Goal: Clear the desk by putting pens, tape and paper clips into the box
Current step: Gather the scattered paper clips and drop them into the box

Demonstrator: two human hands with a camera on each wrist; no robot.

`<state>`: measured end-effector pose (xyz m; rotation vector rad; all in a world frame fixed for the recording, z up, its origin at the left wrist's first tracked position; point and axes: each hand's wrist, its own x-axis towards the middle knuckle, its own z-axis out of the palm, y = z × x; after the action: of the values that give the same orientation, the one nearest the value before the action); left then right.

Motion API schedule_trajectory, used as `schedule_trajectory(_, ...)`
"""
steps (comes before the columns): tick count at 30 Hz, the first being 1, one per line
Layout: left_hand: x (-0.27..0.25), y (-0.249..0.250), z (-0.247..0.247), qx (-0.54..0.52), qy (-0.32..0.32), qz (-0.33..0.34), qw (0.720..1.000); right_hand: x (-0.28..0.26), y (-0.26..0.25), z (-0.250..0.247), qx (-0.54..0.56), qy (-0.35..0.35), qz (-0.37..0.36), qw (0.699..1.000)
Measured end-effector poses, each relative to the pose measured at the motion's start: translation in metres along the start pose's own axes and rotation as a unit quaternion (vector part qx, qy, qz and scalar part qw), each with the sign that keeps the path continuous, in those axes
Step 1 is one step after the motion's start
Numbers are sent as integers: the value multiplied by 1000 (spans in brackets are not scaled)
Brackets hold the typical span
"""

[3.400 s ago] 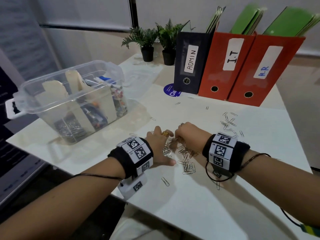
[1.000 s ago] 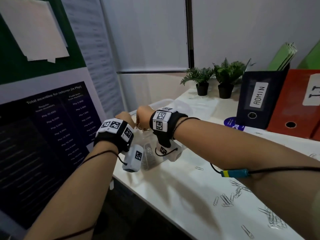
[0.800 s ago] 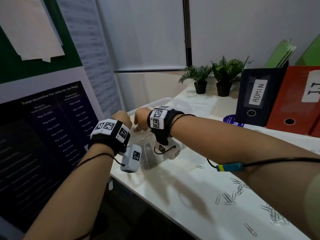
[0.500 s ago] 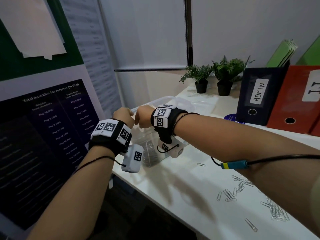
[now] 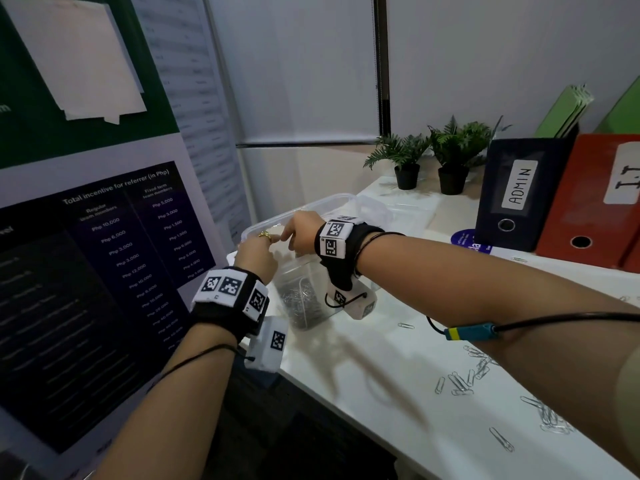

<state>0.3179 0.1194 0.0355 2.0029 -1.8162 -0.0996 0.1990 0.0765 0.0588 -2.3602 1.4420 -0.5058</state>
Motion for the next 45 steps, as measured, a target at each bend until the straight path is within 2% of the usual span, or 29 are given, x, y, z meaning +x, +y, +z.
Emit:
schedule_trajectory(3, -6, -3, 4, 28, 1, -7, 1000, -2, 3, 4, -12, 10, -10, 1000)
schedule_trajectory(6, -12, -7, 3, -2, -18, -21, 1000, -9, 3, 2, 0, 31, -34, 999)
schedule_trajectory(9, -17, -5, 3, -9, 15, -8, 1000, -27, 7, -9, 18, 64, -54, 996)
schedule_trajectory(12, -31, 14, 6, 28, 66, 45, 996, -60, 23, -31, -19, 98, -62, 993)
schedule_trajectory(15, -60, 50, 14, 13, 67, 121, 990, -107, 62, -53, -66, 125, -28, 990)
schedule_trajectory(17, -83, 74, 28, 3, 12, 181, 983, -146, 95, -58, -102, 108, 22, 989)
schedule_trajectory(19, -108, 97, 52, 27, -105, 246, 963, -190, 130, -55, -146, 41, 82, 985)
schedule_trajectory(21, -131, 114, 76, 51, -235, 288, 927, -232, 156, -50, -164, -32, 145, 975)
schedule_trajectory(23, -145, 125, 101, 99, -316, 306, 893, -268, 176, -46, -173, -59, 199, 963)
schedule_trajectory(25, -155, 133, 120, 167, -354, 307, 868, -298, 193, -44, -176, -61, 243, 952)
schedule_trajectory(26, -161, 136, 125, 182, -370, 286, 865, -310, 201, -42, -173, -69, 267, 946)
schedule_trajectory(28, -173, 140, 133, 190, -383, 242, 871, -326, 214, -37, -154, -105, 320, 929)
schedule_trajectory(30, -186, 142, 140, 199, -360, 223, 884, -336, 221, -30, -133, -151, 366, 909)
schedule_trajectory(32, -194, 144, 155, 183, -337, 206, 900, -342, 223, -21, -124, -188, 382, 896)
schedule_trajectory(35, -205, 159, 170, 156, -331, 204, 908, -337, 216, -12, -134, -196, 372, 897)
schedule_trajectory(40, -204, 206, 186, 142, -307, 207, 918, -323, 209, -2, -139, -216, 297, 920)
schedule_trajectory(45, -172, 223, 191, 86, -312, 201, 924, -329, 227, -36, -147, -225, 305, 914)
